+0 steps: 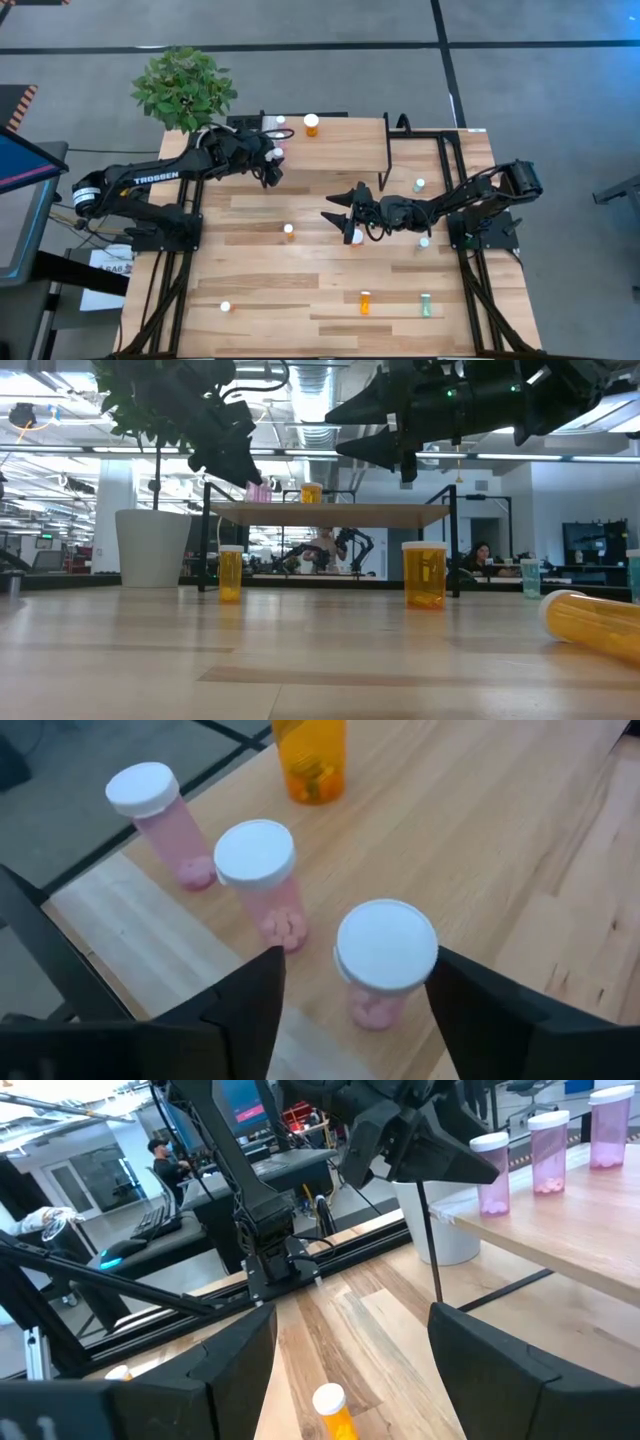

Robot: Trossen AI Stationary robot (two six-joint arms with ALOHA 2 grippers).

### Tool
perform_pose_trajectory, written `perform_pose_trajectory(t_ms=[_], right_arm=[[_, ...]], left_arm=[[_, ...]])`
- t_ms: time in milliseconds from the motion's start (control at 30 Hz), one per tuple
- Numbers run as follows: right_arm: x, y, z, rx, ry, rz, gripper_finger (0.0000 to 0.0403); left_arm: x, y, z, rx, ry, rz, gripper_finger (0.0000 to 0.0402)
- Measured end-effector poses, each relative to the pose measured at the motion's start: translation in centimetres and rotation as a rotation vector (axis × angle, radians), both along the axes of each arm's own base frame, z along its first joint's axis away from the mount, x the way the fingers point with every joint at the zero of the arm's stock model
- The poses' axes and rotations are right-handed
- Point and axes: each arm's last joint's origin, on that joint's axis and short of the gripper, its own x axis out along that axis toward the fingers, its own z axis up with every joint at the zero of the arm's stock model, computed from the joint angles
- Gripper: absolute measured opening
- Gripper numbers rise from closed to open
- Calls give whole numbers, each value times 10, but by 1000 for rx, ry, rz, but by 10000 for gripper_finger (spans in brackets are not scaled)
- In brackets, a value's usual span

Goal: Pick and place medicine bottles onto shelf by color
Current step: Put the pink pill bottle on the shelf aligned with the other pink bottle, then put the large orange pill bottle on the shelf aligned with the other large orange pill bottle

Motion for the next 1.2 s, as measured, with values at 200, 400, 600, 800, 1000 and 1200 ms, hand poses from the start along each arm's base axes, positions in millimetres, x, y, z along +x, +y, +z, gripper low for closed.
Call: perform_pose_trajectory(t_ms=[200,400,600,800,1000,1200], right_arm=[[0,0,0,0,3,0,285],[0,0,-1,0,7,0,285],[0,0,-1,0,14,0,285],[0,0,-1,0,14,0,285],[0,0,-3,-2,26,0,285],[0,0,-5,-5,54,0,285]], left_arm=[[-1,-2,3,6,-13,-12,232],[-9,-7,16,32,-63,-18,232],[-21,-15,31,58,-112,-32,232],[-29,-36,46,88,-176,-117,232],[-28,-74,61,132,-261,-398,225],[-24,-116,70,225,-318,-560,203]])
